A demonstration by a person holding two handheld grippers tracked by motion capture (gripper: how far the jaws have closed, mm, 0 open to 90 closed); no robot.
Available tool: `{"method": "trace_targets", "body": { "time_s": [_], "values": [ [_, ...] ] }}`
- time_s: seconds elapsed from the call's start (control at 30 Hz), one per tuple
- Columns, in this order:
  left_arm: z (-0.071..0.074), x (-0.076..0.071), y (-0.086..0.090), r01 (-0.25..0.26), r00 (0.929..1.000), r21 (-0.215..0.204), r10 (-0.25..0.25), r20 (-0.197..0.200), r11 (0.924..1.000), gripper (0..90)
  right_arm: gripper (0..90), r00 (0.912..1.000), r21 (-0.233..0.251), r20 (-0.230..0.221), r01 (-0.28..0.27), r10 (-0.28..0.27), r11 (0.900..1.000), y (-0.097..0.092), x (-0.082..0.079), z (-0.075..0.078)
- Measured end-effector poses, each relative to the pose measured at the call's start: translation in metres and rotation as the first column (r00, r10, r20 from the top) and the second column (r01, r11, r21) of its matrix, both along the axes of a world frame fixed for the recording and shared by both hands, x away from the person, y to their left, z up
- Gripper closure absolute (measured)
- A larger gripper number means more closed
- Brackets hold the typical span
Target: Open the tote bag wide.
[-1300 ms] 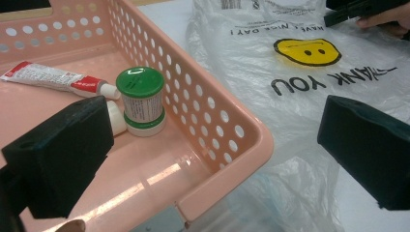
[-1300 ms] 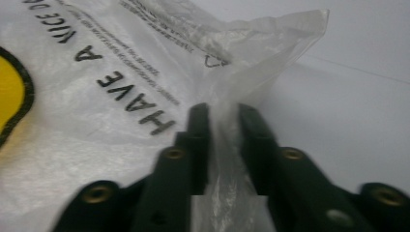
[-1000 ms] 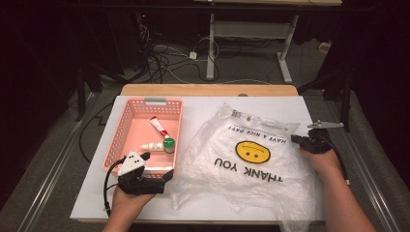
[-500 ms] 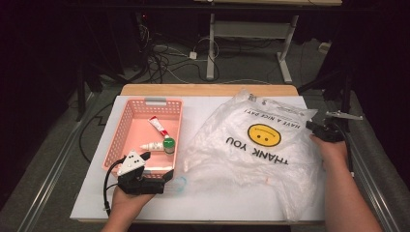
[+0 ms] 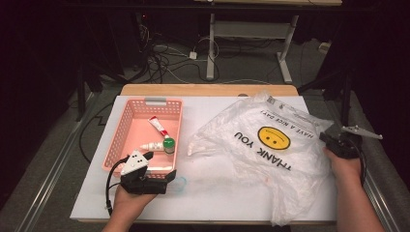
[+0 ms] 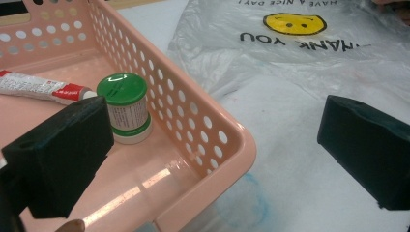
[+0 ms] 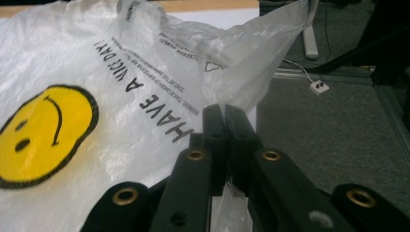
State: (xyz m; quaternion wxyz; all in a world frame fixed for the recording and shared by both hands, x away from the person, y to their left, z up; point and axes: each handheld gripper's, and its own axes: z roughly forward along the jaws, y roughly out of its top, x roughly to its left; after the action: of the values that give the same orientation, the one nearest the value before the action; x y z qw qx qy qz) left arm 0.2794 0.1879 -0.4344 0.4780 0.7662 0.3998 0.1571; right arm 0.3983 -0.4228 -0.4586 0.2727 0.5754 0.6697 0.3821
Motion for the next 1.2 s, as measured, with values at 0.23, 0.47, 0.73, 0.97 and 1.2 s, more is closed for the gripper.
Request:
{"method": "trace_targets", "body": {
  "time_s": [0.23, 0.47, 0.73, 0.97, 1.2],
  "values": [
    [0.000, -0.001, 0.002, -0.010, 0.9999, 0.001, 0.010, 0.003, 0.9999, 0.0, 86.0, 0.9997, -0.016, 0.001, -0.025, 0.025, 0.9996, 0.014, -0.038, -0.005],
    [0.001, -0.001, 0.007, -0.020, 0.9997, -0.012, 0.020, 0.015, 0.9997, 0.0, 84.7, 0.9973, -0.056, -0.011, -0.072, 0.072, 0.9958, 0.032, -0.050, -0.008],
    [0.001, 0.001, 0.012, -0.034, 0.9994, -0.033, 0.034, 0.011, 0.9989, 0.0, 78.8, 0.9937, -0.065, -0.014, -0.112, 0.111, 0.9916, 0.045, -0.050, -0.010],
    [0.001, -0.001, 0.011, -0.034, 0.9992, -0.027, 0.035, 0.021, 0.9990, 0.0, 64.1, 0.9950, -0.040, 0.003, -0.099, 0.100, 0.9943, 0.032, -0.064, -0.007],
    [0.000, -0.001, 0.008, -0.020, 0.9997, -0.017, 0.020, 0.015, 0.9997, 0.0, 54.0, 0.9924, -0.021, 0.051, -0.111, 0.112, 0.9936, 0.025, -0.084, 0.003]
  ]
}}
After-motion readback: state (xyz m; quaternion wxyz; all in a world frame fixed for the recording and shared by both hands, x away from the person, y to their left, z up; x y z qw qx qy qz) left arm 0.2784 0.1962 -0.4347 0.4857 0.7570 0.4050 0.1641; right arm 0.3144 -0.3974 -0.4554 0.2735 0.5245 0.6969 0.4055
